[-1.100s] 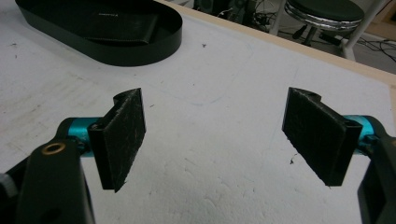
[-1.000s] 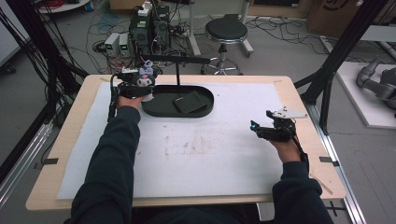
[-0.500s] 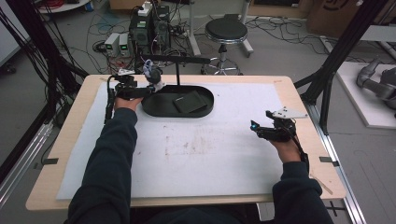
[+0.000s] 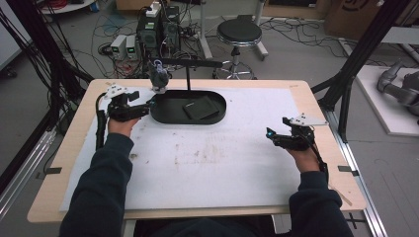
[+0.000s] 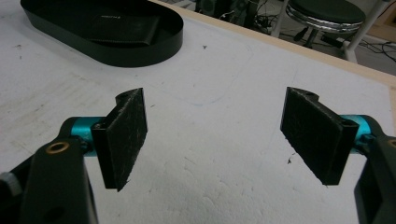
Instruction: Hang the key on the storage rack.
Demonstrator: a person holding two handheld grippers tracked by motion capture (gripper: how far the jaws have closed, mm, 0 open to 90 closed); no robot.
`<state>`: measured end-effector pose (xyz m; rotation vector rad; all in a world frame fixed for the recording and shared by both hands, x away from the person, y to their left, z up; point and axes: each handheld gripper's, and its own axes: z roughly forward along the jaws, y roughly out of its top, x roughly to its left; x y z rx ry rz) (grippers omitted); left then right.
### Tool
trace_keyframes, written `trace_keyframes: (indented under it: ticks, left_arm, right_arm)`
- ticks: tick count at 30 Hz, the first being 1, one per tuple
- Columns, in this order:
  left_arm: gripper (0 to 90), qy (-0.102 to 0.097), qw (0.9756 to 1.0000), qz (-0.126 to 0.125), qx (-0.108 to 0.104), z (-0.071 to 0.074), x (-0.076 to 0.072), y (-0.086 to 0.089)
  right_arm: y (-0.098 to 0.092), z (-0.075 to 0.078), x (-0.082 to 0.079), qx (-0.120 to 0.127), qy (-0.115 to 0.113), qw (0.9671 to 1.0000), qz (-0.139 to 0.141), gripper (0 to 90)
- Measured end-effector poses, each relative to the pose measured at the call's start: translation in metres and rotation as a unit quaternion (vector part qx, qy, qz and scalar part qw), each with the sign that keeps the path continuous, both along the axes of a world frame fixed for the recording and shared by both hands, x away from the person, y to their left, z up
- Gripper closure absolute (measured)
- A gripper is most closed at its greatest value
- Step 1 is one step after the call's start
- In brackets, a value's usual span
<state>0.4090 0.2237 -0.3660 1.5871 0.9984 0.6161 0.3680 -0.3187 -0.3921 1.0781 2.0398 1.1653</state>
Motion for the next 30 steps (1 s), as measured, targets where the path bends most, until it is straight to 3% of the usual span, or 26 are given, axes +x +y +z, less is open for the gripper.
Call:
trace_keyframes:
  ticks: [5,15,22,30]
  left_arm:
    - [22.3,-0.016,0.9998,-0.007,0.006,-0.006,-0.028,0.004]
    - [22.3,-0.012,0.9999,0.002,0.008,-0.031,-0.063,0.012]
    - [22.5,-0.013,0.9998,0.014,0.002,-0.037,-0.075,0.019]
    - [22.7,-0.016,0.9997,0.014,0.008,-0.038,-0.077,0.021]
  right_arm:
    - [0.000,0.001,-0.002,-0.003,-0.002,1.0000,0.008,21.8]
    - [0.001,0.004,-0.011,-0.014,-0.013,0.9996,0.020,21.3]
    - [0.005,0.004,-0.015,-0.015,-0.010,0.9996,0.019,21.3]
    - [0.011,0.005,-0.015,-0.021,-0.010,0.9994,0.026,21.3]
